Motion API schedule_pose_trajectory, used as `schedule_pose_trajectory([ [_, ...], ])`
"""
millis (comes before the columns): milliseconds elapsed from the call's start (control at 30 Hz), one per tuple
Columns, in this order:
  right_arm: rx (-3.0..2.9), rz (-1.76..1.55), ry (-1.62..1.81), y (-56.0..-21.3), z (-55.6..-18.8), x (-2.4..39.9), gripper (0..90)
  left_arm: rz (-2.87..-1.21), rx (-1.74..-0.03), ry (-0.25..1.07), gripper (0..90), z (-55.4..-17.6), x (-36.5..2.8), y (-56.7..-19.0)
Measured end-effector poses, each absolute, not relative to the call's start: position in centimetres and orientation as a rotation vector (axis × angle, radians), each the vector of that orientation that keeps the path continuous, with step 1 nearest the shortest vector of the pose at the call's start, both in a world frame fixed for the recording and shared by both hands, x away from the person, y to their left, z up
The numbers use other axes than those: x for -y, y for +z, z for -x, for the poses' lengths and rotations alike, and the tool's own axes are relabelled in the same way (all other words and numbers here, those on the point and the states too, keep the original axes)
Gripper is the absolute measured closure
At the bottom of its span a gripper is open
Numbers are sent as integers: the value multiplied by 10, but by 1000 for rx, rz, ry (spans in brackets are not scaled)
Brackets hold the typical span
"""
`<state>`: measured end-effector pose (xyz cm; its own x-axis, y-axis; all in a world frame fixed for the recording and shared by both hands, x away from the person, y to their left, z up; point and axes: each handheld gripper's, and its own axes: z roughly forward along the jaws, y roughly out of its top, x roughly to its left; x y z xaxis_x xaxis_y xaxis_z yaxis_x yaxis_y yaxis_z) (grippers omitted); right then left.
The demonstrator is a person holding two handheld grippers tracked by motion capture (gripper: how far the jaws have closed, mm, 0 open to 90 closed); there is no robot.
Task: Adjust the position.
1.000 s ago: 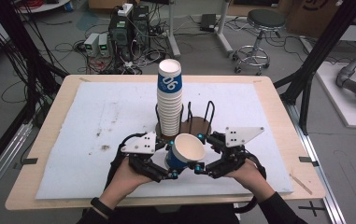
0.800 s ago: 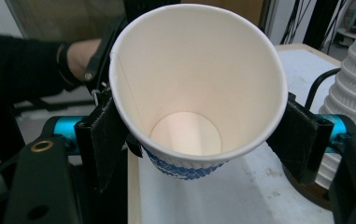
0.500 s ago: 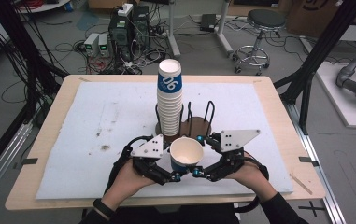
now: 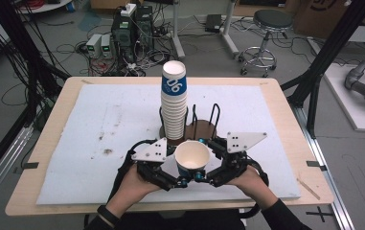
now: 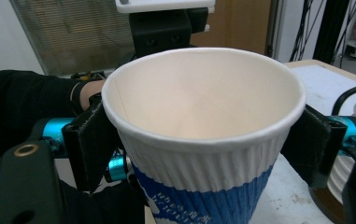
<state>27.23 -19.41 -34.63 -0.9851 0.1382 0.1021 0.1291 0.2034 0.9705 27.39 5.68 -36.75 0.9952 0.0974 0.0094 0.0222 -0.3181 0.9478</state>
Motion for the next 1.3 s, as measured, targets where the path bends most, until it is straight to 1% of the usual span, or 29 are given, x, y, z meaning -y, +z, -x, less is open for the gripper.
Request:
schedule_pose_trajectory([
  [233,-2405,-268,1993,-348,-273,196,233,-1880,-101,67,287,-274,-57,-367],
  [433,-2371,-275,2010,-349,-273,196,236,-1833,-137,50,223,-273,-54,-365],
  [500,-2370,-276,2015,-349,-273,195,236,-1810,-151,42,218,-273,-54,-365],
  [800,-2365,-276,2040,-350,-271,191,237,-1768,-168,16,220,-273,-52,-365],
  [867,-2362,-274,2038,-351,-270,190,241,-1763,-163,7,256,-273,-53,-365],
  [967,-2360,-276,2035,-351,-270,190,240,-1762,-161,5,261,-274,-53,-366],
  [1167,-2387,-248,1998,-349,-270,190,192,-1768,-144,3,260,-274,-53,-366],
  [1300,-2409,-235,1977,-348,-271,193,187,-1773,-143,13,260,-274,-56,-365],
])
